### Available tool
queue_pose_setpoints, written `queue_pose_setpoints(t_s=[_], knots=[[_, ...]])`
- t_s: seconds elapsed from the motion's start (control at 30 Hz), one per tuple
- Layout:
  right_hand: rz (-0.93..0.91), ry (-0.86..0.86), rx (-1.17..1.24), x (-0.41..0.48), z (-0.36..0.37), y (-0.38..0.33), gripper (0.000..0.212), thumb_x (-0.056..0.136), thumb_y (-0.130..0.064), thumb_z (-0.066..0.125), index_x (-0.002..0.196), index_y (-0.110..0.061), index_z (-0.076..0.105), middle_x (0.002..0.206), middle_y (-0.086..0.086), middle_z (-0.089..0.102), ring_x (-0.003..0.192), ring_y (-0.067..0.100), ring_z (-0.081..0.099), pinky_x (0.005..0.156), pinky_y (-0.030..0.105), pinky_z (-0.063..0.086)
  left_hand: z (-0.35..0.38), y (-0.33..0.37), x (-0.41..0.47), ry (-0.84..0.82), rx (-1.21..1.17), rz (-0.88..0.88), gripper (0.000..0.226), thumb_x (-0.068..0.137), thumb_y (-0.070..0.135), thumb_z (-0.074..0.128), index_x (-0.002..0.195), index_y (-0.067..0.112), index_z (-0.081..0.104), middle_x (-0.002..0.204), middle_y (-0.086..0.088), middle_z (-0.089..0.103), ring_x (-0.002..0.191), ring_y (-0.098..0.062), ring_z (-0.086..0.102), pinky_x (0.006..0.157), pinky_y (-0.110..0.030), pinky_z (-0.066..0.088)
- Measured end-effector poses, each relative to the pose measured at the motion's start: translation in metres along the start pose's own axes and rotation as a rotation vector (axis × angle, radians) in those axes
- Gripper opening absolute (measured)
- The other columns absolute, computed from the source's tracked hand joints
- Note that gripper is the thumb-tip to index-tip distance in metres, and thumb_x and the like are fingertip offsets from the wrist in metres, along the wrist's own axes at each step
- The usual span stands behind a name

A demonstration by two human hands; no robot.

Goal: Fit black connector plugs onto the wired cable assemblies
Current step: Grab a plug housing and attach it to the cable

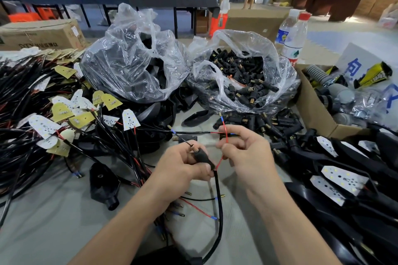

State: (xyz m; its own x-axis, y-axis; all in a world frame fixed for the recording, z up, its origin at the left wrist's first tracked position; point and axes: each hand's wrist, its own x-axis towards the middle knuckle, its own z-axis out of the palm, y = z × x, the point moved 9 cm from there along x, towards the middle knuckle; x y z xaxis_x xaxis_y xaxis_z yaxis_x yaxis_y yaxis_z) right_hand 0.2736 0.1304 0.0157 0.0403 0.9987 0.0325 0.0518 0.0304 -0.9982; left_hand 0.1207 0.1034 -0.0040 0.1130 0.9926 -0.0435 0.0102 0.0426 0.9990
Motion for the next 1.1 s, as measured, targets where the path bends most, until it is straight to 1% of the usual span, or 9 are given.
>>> queue_pose_setpoints(t_s=[0.13, 0.23, 0.33, 0.53, 0.7, 0.8, 0.93, 1.03, 1.1], knots=[[-0.152, 0.024, -0.297, -0.004, -0.005, -0.016, 0.053, 0.086, 0.01, 0.058, 0.091, -0.037, 0.082, 0.089, -0.021, 0.077, 0.088, -0.002, 0.07, 0.079, 0.019, 0.05, 0.0, -0.003, -0.001, 0.032, -0.088, -0.046, 0.023, 0.089, -0.02, 0.058, 0.094, 0.002, 0.061, 0.089, -0.018, 0.075, 0.072, -0.019, 0.073, 0.068, -0.026, 0.059], [-0.177, 0.032, -0.365, -0.009, -0.001, -0.022, 0.046, 0.084, -0.005, 0.064, 0.082, -0.049, 0.079, 0.087, -0.032, 0.073, 0.08, -0.009, 0.065, 0.07, 0.008, 0.044, -0.004, -0.003, -0.001, 0.073, -0.183, -0.057, 0.022, 0.092, -0.018, 0.055, 0.098, 0.002, 0.06, 0.085, -0.012, 0.075, 0.071, -0.017, 0.072, 0.066, -0.024, 0.059], [-0.207, 0.025, -0.33, -0.01, -0.001, -0.026, 0.034, 0.084, -0.016, 0.073, 0.076, -0.048, 0.078, 0.079, -0.029, 0.073, 0.074, -0.006, 0.065, 0.065, 0.006, 0.043, -0.009, -0.002, -0.001, 0.103, -0.248, -0.064, 0.02, 0.093, -0.015, 0.054, 0.104, 0.001, 0.059, 0.081, -0.01, 0.075, 0.068, -0.017, 0.072, 0.063, -0.024, 0.059], [-0.17, -0.014, -0.3, -0.007, -0.001, -0.021, 0.03, 0.085, -0.016, 0.079, 0.071, -0.043, 0.078, 0.073, -0.023, 0.074, 0.07, -0.005, 0.066, 0.064, 0.007, 0.043, -0.006, -0.002, -0.002, 0.102, -0.278, -0.08, 0.021, 0.095, -0.013, 0.055, 0.102, 0.005, 0.061, 0.079, -0.009, 0.074, 0.068, -0.018, 0.072, 0.062, -0.025, 0.059], [-0.131, -0.013, -0.329, -0.008, -0.006, -0.018, 0.015, 0.076, -0.025, 0.078, 0.069, -0.038, 0.078, 0.058, -0.002, 0.067, 0.052, 0.002, 0.05, 0.05, 0.016, 0.04, -0.009, -0.005, -0.002, 0.144, -0.352, -0.097, 0.021, 0.095, -0.012, 0.054, 0.1, 0.007, 0.06, 0.081, -0.011, 0.073, 0.069, -0.021, 0.073, 0.063, -0.026, 0.06], [-0.143, -0.012, -0.385, -0.011, -0.006, -0.02, 0.013, 0.071, -0.023, 0.072, 0.065, -0.033, 0.076, 0.054, -0.005, 0.063, 0.047, 0.004, 0.047, 0.045, 0.017, 0.038, -0.011, -0.006, -0.001, 0.16, -0.388, -0.103, 0.02, 0.095, -0.012, 0.053, 0.099, 0.007, 0.059, 0.081, -0.011, 0.074, 0.07, -0.021, 0.074, 0.064, -0.025, 0.06], [-0.183, -0.047, -0.477, -0.014, 0.002, -0.023, 0.012, 0.062, -0.031, 0.06, 0.06, -0.026, 0.071, 0.069, -0.005, 0.07, 0.064, 0.018, 0.063, 0.06, 0.034, 0.051, -0.013, -0.007, -0.001, 0.178, -0.423, -0.104, 0.019, 0.095, -0.012, 0.054, 0.1, 0.006, 0.058, 0.078, -0.012, 0.074, 0.07, -0.021, 0.075, 0.063, -0.025, 0.06], [-0.231, -0.061, -0.511, -0.015, 0.005, -0.026, 0.024, 0.058, -0.047, 0.053, 0.062, -0.029, 0.069, 0.069, -0.003, 0.07, 0.067, 0.02, 0.063, 0.063, 0.033, 0.048, -0.012, -0.006, -0.002, 0.182, -0.423, -0.1, 0.017, 0.095, -0.011, 0.055, 0.098, 0.006, 0.059, 0.079, -0.01, 0.073, 0.071, -0.021, 0.076, 0.063, -0.024, 0.06], [-0.235, -0.067, -0.526, -0.015, 0.006, -0.025, 0.027, 0.057, -0.049, 0.049, 0.062, -0.031, 0.069, 0.069, -0.001, 0.07, 0.067, 0.019, 0.062, 0.062, 0.033, 0.047, -0.013, -0.006, -0.002, 0.188, -0.413, -0.097, 0.016, 0.095, -0.009, 0.057, 0.097, 0.006, 0.06, 0.081, -0.009, 0.074, 0.072, -0.021, 0.076, 0.063, -0.024, 0.06]])
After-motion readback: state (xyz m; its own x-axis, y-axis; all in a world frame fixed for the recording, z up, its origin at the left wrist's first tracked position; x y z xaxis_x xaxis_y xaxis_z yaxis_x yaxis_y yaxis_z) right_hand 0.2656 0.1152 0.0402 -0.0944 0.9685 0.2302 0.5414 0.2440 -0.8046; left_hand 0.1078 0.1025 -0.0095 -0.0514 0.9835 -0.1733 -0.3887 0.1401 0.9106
